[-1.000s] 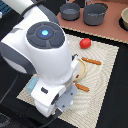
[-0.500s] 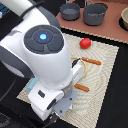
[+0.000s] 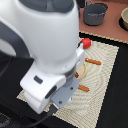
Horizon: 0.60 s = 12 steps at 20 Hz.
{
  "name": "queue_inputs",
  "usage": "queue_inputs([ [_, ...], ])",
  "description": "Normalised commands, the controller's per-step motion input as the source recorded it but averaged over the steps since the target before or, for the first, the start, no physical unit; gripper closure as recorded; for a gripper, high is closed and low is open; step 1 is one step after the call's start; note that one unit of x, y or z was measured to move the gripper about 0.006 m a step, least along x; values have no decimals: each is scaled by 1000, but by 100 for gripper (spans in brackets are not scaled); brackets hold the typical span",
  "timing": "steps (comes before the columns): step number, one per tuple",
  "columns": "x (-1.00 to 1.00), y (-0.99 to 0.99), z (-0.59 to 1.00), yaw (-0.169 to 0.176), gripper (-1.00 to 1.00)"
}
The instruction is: Interact with the objects in diverse but meaningful ways.
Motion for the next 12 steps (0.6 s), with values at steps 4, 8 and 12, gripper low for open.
queue_inputs([
  [4, 106, -49, -662, 0, -100],
  [8, 94, -179, -703, 0, -100],
  [12, 139, -231, -549, -15, -100],
])
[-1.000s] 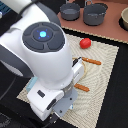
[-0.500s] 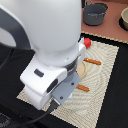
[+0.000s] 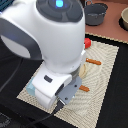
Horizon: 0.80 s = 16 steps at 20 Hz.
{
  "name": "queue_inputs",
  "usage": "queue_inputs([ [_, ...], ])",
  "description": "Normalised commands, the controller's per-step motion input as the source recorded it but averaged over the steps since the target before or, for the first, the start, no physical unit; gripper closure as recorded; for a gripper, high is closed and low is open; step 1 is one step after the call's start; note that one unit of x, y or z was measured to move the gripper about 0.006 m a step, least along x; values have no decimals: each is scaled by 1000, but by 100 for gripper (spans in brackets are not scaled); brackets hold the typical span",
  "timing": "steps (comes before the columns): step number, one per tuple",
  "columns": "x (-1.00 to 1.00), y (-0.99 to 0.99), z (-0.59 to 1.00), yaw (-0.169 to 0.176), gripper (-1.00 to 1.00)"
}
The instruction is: Interact with the objects in diverse but meaningful ways.
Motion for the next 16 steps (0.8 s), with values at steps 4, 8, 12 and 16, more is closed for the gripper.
queue_inputs([
  [4, 148, -224, -445, -29, -100],
  [8, 67, -219, -292, -20, -100],
  [12, 0, -34, 164, -1, -100],
  [16, -52, 76, 145, 0, -100],
])
